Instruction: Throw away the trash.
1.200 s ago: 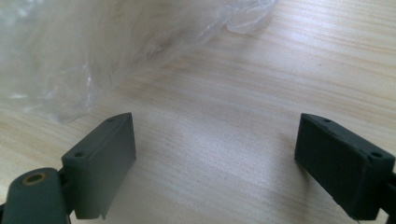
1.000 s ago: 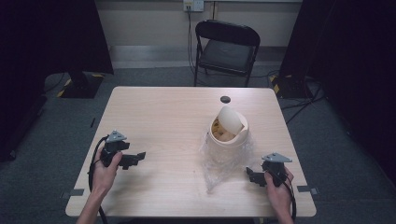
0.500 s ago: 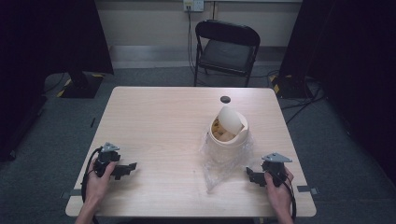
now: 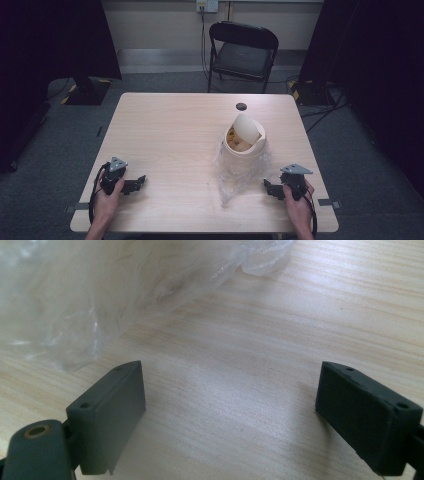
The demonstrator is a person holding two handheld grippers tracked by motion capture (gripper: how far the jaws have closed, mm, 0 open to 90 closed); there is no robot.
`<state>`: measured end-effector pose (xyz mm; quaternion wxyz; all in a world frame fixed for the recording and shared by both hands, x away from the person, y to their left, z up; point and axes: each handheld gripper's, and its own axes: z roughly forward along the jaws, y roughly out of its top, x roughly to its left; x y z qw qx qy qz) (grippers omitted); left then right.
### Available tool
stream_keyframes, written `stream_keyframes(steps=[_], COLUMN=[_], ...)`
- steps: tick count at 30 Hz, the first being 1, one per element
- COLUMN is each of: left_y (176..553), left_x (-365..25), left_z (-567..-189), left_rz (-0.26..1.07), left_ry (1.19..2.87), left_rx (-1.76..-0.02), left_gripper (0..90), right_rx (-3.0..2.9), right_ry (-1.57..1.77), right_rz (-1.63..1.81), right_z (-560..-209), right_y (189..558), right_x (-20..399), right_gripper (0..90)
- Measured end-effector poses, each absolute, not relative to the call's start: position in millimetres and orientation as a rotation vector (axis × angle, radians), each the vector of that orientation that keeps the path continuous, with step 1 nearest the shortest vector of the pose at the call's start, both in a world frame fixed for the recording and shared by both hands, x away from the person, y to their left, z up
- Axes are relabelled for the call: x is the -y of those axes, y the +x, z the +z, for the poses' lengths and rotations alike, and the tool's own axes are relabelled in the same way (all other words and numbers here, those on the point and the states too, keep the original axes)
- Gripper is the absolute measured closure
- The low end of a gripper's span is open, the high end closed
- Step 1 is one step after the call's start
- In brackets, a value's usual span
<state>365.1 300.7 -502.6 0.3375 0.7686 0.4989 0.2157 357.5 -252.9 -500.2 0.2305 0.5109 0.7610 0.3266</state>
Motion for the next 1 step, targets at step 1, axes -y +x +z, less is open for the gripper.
stream_keyframes(steps=[1], left_y=[365.1], left_x=[-300.7], left_z=[-502.6], left_rz=[0.562], left_ry=[2.003], left_rx=[-1.3], left_gripper=[10.7], right_rx=[-2.093], right_ry=[1.405], right_rz=[0.898], right_z=[-500.2], right_y=[357.5], right_x=[252.9], right_gripper=[11.7])
